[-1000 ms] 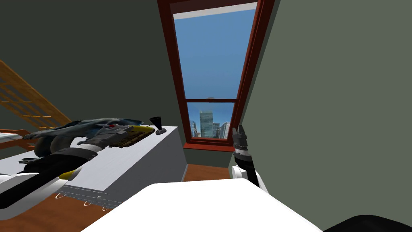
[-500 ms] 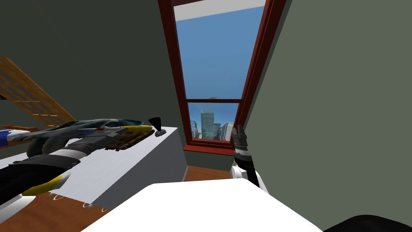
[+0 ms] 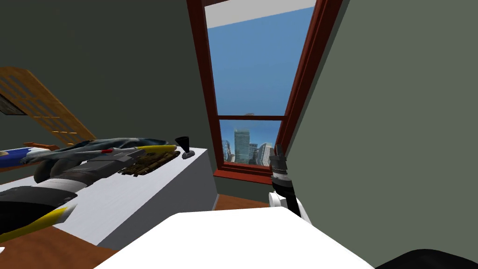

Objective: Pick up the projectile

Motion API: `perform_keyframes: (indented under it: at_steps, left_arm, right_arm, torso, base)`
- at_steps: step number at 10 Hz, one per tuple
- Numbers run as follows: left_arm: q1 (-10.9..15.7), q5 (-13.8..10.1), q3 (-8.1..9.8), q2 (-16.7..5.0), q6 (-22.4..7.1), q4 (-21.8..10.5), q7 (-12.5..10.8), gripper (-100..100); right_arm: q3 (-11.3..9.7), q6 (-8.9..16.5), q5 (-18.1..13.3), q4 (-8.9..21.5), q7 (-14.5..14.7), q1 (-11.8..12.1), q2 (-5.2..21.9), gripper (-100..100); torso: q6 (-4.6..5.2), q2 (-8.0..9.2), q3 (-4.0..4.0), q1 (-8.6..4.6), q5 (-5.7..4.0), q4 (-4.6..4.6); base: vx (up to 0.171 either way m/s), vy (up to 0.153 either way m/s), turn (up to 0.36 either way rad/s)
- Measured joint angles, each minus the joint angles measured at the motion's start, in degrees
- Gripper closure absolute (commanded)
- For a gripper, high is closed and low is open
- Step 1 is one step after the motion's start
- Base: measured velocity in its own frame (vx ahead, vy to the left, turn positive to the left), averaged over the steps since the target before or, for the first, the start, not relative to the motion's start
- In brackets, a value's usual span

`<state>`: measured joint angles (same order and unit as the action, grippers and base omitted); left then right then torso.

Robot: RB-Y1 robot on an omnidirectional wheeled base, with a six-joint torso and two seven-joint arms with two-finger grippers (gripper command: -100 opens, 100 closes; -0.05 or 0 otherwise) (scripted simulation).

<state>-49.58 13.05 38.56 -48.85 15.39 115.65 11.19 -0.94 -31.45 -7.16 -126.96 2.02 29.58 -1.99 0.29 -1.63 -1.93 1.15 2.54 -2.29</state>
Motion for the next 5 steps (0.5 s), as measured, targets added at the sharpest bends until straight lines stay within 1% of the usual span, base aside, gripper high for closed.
perform_keyframes:
  at_steps: [1,2,3,4,5]
  left_arm:
    - [-1.6,-0.1,1.51,0.1,-0.2,1.5,-0.1,100]
    - [-3.4,-0.2,2.52,0.2,0.1,2.9,-0.1,100]
    - [-5.3,-0.2,2.78,0.5,0.2,4.5,0.0,100]
    - [-6.5,0.0,2.56,0.5,0.0,6.1,0.1,100]
    - [-6.6,0.0,2.47,0.5,0.0,6.3,0.1,0]
  right_arm:
    - [0.0,0.0,0.0,0.0,0.0,0.0,0.0,0]
    - [0.0,0.0,0.0,0.0,0.0,0.0,0.0,0]
    - [0.0,0.0,0.0,0.0,0.0,0.0,0.0,0]
    - [0.0,0.0,0.0,0.0,0.0,0.0,0.0,0]
    - [0.0,0.0,0.0,0.0,0.0,0.0,0.0,0]
  torso:
    - [0.07,0.12,0.05,-0.02,-0.02,0.0]
    - [0.08,0.36,0.18,-0.03,-0.01,0.04]
    - [0.09,0.51,0.26,-0.06,-0.01,0.06]
    - [0.13,0.54,0.26,-0.1,0.0,0.04]
    - [0.12,0.49,0.24,-0.07,-0.02,0.04]
  base:
    - [0.01,0.008,-0.033]
    - [-0.019,0.01,-0.004]
    - [-0.021,0.002,0.007]
    - [-0.009,-0.003,-0.002]
    - [0.0,0.0,0.0]
